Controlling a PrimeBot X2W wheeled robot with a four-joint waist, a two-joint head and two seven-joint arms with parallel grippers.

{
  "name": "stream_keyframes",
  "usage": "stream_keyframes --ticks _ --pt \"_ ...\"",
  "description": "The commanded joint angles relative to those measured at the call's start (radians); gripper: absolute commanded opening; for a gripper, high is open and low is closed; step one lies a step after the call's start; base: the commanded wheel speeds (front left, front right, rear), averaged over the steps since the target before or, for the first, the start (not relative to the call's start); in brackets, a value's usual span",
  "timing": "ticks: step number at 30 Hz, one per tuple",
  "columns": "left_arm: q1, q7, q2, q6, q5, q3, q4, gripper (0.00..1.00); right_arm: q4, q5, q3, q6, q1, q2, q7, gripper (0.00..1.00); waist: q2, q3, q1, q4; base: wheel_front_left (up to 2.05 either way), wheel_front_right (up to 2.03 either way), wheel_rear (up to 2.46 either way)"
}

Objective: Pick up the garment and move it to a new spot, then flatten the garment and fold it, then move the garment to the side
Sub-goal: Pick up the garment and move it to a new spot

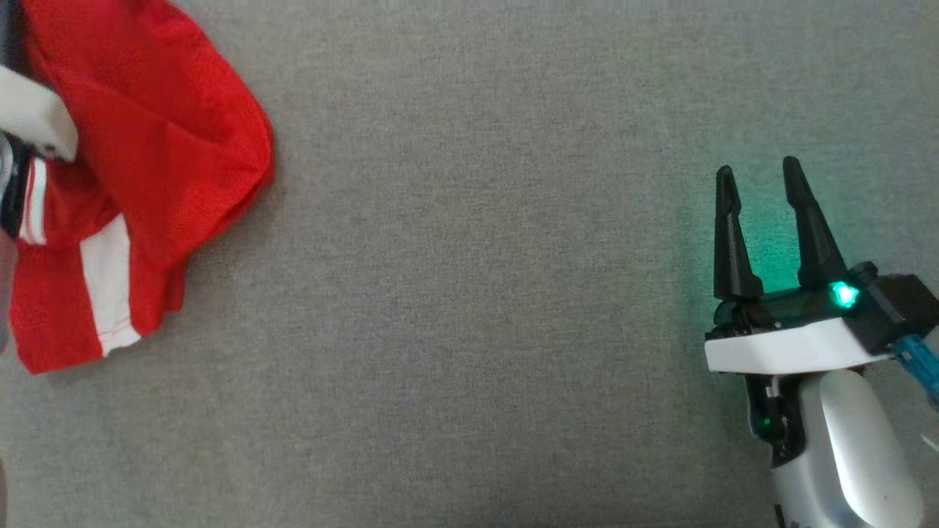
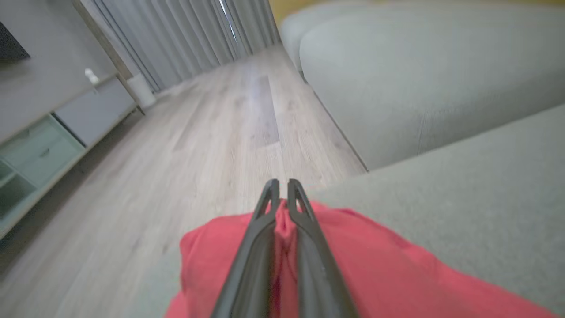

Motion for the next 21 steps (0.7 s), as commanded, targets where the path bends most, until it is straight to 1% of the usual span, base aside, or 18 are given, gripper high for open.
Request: stream_keyframes --ticks 1,4,9,13,17,21 --pt "-0.061 -0.03 0.063 0.019 0.006 0.04 -0.038 0.0 -0.023 0.01 0.027 -0.001 -0.008 -0.005 -0.006 1.0 0.0 -0.032 -0.0001 0.003 0.0 0.0 0.0" --pt "-0.073 -0.05 0.061 0.024 0.011 0.044 -0.071 0.0 -0.016 0.014 0.027 -0.001 -0.003 -0.005 -0.006 1.0 0.0 -0.06 -0.0001 0.005 0.0 0.0 0.0" --pt "-0.06 -0.06 0.045 0.029 0.022 0.047 -0.216 0.0 -0.001 0.032 0.034 -0.001 0.014 -0.005 -0.006 1.0 0.0 -0.137 -0.0001 0.006 0.0 0.0 0.0" --pt "-0.012 -0.056 0.031 0.025 0.028 0.021 -0.311 0.0 0.016 0.05 0.046 -0.001 0.024 -0.005 -0.006 1.0 0.0 -0.188 -0.0001 -0.002 0.0 0.0 0.0" --pt "0.037 -0.012 0.014 0.03 0.026 -0.008 -0.411 0.0 0.022 0.068 0.059 -0.001 0.027 -0.005 -0.006 1.0 0.0 -0.221 -0.0001 -0.023 0.0 0.0 0.0" --pt "0.092 0.051 -0.025 0.043 0.008 -0.034 -0.534 0.0 0.022 0.088 0.067 -0.001 0.028 -0.005 -0.006 1.0 0.0 -0.242 -0.0001 -0.05 0.0 0.0 0.0"
